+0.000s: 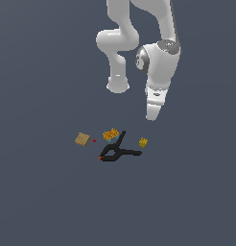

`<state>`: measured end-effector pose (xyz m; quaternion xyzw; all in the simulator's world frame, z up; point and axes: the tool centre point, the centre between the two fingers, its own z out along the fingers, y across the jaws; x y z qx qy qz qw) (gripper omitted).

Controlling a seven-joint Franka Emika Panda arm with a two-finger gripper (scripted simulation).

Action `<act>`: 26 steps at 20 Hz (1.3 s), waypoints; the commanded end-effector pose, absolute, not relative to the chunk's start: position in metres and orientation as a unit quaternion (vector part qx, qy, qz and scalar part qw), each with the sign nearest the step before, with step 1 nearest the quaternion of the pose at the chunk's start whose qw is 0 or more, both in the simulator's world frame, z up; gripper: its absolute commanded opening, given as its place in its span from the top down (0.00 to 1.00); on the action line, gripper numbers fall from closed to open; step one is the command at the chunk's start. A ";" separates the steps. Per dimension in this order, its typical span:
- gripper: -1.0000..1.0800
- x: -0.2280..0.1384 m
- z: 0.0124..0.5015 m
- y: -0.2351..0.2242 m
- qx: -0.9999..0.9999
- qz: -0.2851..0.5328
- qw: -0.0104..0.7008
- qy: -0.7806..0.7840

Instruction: Pick up a designated object from a clutter of objects.

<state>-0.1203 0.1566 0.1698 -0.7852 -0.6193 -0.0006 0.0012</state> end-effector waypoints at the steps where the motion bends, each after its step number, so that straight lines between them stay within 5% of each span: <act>1: 1.00 -0.119 0.192 0.159 -0.785 -0.001 0.002 -0.619; 26: 1.00 -0.095 0.409 0.180 -0.786 0.000 0.000 -0.619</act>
